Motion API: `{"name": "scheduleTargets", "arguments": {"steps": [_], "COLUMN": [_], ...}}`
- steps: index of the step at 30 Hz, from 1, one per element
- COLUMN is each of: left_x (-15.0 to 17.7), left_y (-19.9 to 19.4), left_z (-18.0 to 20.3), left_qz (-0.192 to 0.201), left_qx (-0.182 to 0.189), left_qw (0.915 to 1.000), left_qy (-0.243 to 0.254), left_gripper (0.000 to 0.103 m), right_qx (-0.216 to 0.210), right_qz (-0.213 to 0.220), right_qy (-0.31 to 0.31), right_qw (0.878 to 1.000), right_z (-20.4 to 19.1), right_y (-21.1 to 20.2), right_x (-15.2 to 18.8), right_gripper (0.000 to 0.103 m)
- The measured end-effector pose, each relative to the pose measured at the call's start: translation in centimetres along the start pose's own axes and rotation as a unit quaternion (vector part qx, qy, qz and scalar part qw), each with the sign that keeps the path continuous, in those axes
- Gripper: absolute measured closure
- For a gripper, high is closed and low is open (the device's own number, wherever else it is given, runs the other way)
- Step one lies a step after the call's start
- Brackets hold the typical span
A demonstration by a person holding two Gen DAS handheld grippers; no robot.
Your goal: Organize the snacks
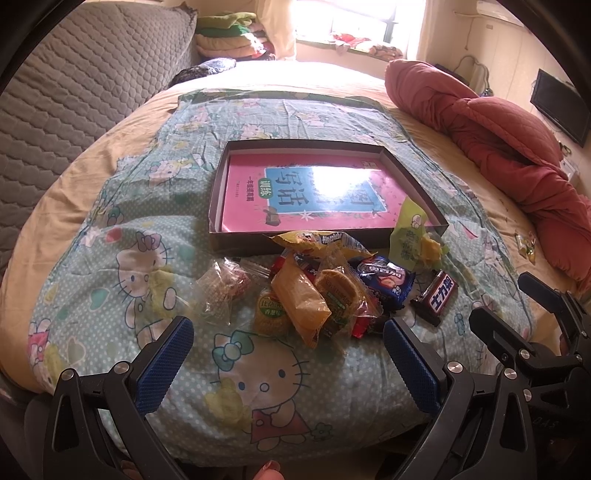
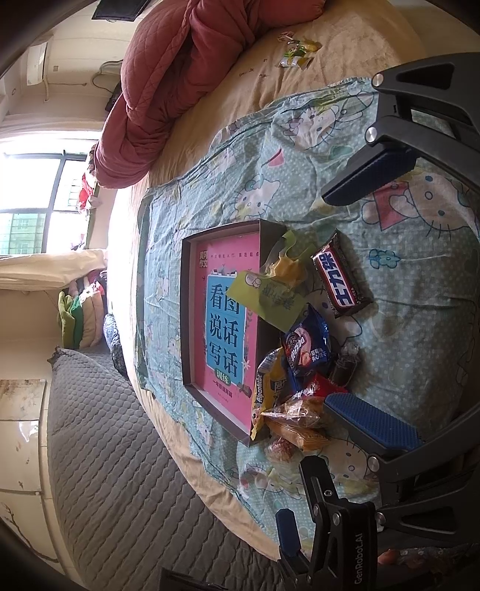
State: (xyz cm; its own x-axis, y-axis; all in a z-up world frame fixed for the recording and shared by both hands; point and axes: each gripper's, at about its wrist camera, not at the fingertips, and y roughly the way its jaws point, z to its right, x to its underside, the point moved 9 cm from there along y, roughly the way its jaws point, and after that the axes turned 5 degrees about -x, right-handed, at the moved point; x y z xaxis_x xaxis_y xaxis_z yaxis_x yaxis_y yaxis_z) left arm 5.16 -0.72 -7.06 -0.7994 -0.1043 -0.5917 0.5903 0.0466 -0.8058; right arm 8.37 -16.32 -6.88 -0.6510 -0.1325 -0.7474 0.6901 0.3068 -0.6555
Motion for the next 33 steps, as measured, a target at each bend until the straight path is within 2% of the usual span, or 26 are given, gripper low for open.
{"name": "scheduleTargets", "arguments": {"steps": [19, 33], "left_x": [0.1, 0.6], "left_y": [0.1, 1.9], "left_z": [-1.1, -5.2], "left_qz": [-0.005, -0.035], "left_qx": [0.005, 0.002], "left_qw": [0.9999, 0.997], "left_qy": [-0.012, -0.069], "left_gripper": [0.001, 0.001], "right_qx": [-0.007, -0.02], "right_qz": [0.001, -0.017], "right_qy": [0.017, 0.059], "right_qw": [1.0, 0.998], "right_z": [0.5, 2.0], "right_y": [0.2, 1.2], "right_x": [0.0, 0.8], "right_gripper": [0.001, 0.001]}}
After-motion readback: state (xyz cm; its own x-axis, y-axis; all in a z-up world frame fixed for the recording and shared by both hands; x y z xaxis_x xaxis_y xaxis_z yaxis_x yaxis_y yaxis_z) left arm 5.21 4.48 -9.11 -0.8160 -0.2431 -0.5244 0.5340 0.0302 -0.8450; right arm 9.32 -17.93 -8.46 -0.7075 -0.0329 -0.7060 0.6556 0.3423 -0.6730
